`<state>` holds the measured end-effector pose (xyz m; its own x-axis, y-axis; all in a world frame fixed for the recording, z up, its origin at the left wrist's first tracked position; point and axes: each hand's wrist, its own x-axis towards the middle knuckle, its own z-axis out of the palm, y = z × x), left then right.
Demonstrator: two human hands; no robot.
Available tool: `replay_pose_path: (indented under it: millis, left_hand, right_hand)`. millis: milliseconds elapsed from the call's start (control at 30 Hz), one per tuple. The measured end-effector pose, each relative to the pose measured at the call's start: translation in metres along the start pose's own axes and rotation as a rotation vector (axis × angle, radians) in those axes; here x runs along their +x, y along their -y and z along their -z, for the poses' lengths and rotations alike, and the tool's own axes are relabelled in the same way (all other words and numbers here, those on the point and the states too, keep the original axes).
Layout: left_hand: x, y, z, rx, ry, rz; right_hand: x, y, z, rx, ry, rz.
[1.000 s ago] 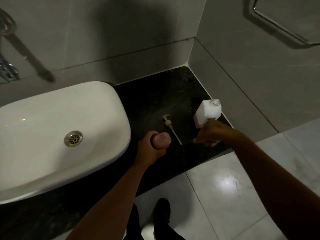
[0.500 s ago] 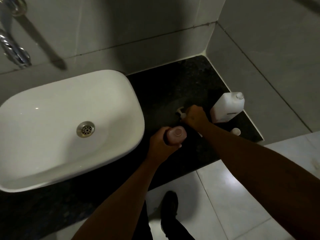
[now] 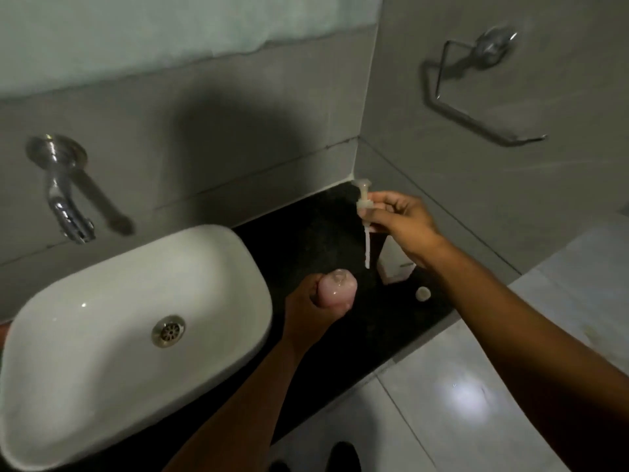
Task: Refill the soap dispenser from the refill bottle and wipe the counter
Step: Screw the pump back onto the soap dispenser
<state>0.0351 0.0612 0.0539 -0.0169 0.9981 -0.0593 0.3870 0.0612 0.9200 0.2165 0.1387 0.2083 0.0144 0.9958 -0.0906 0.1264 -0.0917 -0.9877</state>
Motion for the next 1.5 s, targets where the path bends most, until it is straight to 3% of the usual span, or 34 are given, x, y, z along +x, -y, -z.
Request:
replay_pose_path:
  millis: [267,500,800,1067,1200,1367,1500]
  left_hand:
    - [0.018,-0.117,0.047,-0.159,-0.001,-0.238]
    - [0.018,-0.170,0.069,-0.199,-0.036,-0.466]
    - [0.006,-0.183,0.068,-0.257,-0.052,-0.446]
    - [-0.001,-0.180,0.070,-0.295,-0.064,-0.411]
    - [-0.003,-0.183,0.072,-0.327,-0.077,-0.405]
    - [-0.003,-0.186,0.073,-0.342,-0.093,-0.407]
    - [-0.004,-0.187,0.073,-0.334,-0.099,-0.432]
  right_hand:
    - [-0.037,0.127,0.021,0.105,0.002,0.306]
    - [-0.061,0.160,0.026,-0.005,0.030,0.422]
    - [-0.065,0.130,0.017,-0.308,0.125,0.344]
    - [-0.072,0.116,0.003,-0.239,-0.021,0.424]
    - [-0.074,0.119,0.005,-0.202,0.057,0.417]
    - [-0.071,0.119,0.003,-0.198,-0.048,0.428]
    - [-0.072,0.122,0.005,-0.266,0.020,0.407]
